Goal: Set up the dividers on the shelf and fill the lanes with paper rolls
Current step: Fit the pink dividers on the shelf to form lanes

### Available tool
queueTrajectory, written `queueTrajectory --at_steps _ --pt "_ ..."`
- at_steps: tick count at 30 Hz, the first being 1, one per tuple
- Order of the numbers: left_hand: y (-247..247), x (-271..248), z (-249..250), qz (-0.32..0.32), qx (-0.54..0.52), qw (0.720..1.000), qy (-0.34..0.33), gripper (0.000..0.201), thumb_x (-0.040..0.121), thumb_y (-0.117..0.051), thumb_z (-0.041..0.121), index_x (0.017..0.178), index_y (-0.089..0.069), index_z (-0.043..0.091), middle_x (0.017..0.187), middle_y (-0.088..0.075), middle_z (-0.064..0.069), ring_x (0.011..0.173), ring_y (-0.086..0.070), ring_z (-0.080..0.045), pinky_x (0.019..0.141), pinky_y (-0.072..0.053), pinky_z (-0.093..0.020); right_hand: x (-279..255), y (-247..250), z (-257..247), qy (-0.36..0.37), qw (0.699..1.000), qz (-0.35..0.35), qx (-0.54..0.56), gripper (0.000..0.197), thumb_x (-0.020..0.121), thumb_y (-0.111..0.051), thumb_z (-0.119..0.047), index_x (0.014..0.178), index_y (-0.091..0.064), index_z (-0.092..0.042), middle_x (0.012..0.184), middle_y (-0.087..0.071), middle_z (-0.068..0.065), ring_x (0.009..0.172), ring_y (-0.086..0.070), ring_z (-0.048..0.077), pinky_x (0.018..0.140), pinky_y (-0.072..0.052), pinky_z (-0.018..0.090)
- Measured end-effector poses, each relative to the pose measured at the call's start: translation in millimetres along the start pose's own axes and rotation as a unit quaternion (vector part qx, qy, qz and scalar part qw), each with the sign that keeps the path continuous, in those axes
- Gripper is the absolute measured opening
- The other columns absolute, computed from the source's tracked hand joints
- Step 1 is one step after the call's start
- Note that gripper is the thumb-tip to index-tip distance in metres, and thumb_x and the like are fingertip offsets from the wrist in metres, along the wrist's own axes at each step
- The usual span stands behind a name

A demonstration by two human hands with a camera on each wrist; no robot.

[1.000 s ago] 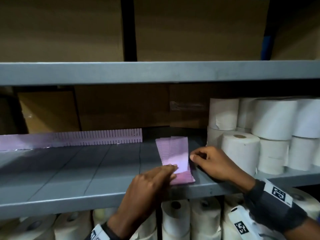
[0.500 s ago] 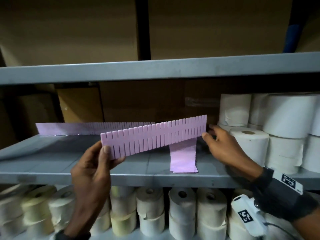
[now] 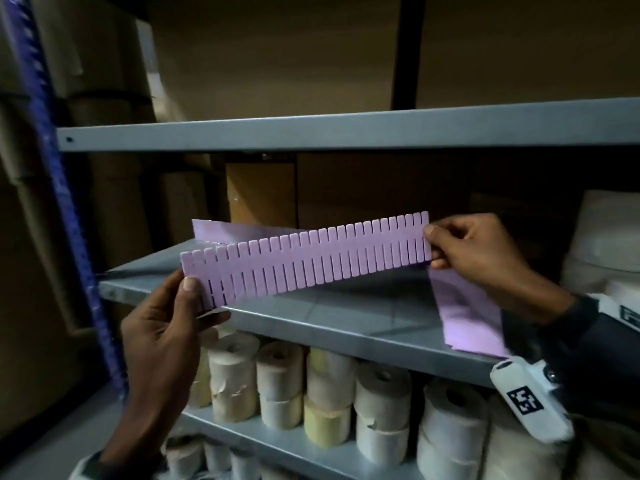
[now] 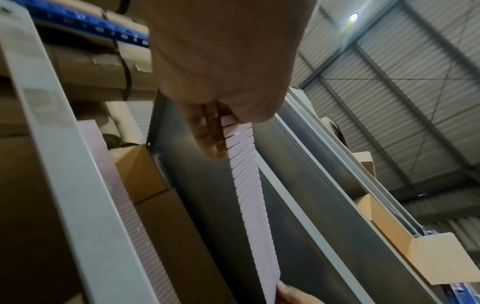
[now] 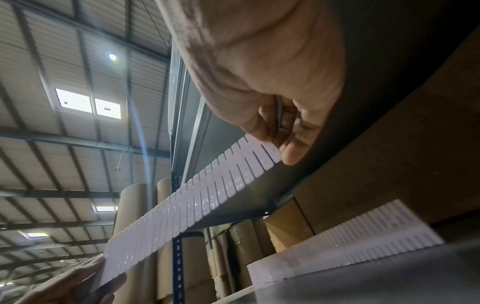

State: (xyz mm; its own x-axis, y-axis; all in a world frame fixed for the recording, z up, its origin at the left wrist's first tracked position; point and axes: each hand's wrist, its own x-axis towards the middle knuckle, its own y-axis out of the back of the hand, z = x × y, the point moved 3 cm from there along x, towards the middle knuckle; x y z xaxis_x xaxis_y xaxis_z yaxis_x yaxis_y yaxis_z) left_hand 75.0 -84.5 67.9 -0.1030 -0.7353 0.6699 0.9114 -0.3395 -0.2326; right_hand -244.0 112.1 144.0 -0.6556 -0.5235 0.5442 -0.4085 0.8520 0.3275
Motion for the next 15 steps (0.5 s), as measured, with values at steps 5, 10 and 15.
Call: queueTrajectory --at_steps 5,10,15 --pt "49.7 29.9 0.2 0.028 0.049 0.998 -0.017 0.026 0.106 -0.049 0.016 0.117 -0.069 0.029 0.098 -0.078 0.004 0.084 -0.075 -0.024 0.066 -0.064 -0.029 34.1 -75.7 -17.5 -0.006 0.997 -0.046 0.060 0.009 0.094 -0.063 -0.013 0.092 -0.068 -0.021 0.067 -0.071 -0.002 0.052 -0.064 0.003 0.048 -0.052 0.018" --pt "98.2 64.6 0.0 0.023 0.122 0.991 -0.046 0.046 0.106 -0.048 0.009 0.108 -0.073 0.048 0.103 -0.077 0.016 0.091 -0.075 -0.009 0.073 -0.062 -0.024 64.9 -145.6 -42.5 -0.008 0.994 -0.095 0.058 0.010 0.094 -0.064 -0.017 0.087 -0.065 -0.023 0.075 -0.066 0.008 0.053 -0.061 0.013 0.049 -0.056 0.027" --pt "153.4 101.2 -9.9 0.047 0.231 0.970 -0.049 0.034 0.103 -0.054 0.014 0.132 -0.057 0.032 0.112 -0.068 -0.013 0.096 -0.069 -0.028 0.082 -0.061 -0.042 92.5 -217.6 -65.5 -0.001 0.988 -0.135 0.072 0.010 0.095 -0.062 -0.020 0.086 -0.064 -0.022 0.071 -0.067 0.003 0.054 -0.061 0.010 0.047 -0.053 0.025"
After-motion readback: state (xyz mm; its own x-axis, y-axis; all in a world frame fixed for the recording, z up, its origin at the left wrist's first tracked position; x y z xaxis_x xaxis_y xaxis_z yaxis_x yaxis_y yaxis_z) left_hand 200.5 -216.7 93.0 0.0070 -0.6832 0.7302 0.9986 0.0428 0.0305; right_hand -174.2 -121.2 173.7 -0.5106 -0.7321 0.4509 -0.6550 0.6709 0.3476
